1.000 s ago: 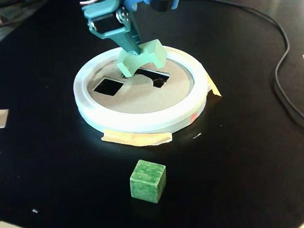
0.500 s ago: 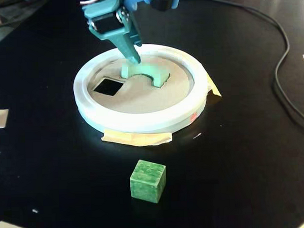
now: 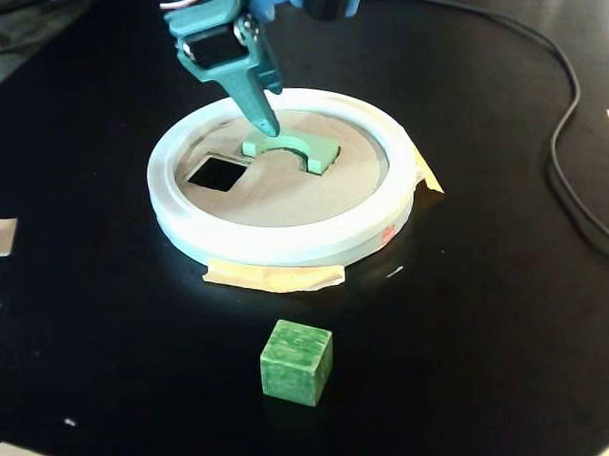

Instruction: Pick up the U shape block and drop it in corresponding U shaped hole

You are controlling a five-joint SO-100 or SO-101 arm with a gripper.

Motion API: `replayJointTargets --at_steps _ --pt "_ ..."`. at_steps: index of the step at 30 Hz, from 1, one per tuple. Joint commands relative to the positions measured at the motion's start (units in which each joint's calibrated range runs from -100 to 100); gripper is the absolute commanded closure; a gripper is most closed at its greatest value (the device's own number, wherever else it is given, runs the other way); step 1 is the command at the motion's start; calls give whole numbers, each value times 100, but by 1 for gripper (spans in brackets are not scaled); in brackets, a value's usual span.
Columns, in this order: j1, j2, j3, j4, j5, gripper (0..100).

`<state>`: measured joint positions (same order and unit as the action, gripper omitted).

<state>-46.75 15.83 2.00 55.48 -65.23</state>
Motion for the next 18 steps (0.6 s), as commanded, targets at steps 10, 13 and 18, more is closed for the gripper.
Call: replayJointTargets --at_steps 10,13,18 --pt "2528 -1569 46 -14 5363 52" --pt "3027 -2098 556 438 6227 54" --pt "4101 -3531 1749 1763 6637 54"
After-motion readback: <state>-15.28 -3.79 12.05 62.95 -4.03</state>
